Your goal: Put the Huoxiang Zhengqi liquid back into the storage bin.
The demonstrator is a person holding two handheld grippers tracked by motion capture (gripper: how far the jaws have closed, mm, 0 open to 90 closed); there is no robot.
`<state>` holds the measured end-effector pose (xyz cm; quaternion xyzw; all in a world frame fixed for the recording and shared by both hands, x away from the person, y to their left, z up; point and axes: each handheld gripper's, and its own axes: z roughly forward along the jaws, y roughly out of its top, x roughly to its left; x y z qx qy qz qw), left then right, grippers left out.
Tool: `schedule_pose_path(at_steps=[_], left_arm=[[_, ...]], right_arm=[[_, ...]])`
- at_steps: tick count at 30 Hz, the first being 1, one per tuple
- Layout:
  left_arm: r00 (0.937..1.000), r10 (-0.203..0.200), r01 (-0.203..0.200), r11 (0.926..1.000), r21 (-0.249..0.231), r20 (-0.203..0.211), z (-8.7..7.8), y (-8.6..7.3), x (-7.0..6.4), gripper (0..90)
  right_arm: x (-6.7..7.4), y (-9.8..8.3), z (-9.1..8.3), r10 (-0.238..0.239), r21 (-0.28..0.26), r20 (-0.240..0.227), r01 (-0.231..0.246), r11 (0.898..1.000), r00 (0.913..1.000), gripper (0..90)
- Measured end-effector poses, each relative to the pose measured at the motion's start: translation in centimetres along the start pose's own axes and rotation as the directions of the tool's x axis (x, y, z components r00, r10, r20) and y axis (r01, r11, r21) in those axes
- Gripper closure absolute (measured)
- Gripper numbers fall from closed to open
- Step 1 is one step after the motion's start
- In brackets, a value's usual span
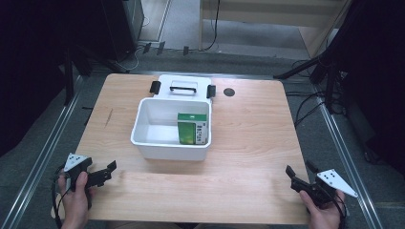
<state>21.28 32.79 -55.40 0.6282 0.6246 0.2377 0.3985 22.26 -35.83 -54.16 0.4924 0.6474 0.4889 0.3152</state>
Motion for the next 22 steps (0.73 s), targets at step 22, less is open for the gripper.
schedule_pose_path(at_steps=[22], left_arm=[[1.0000, 0.003, -0.003, 1.0000, 0.000, -0.002, 0.1, 0.0, -0.1, 3.0]], right_arm=[[0.4, 0.0, 1.0, -0.011, 0.015, 0.052, 0.010, 1.000, 0.9986, 18.5]])
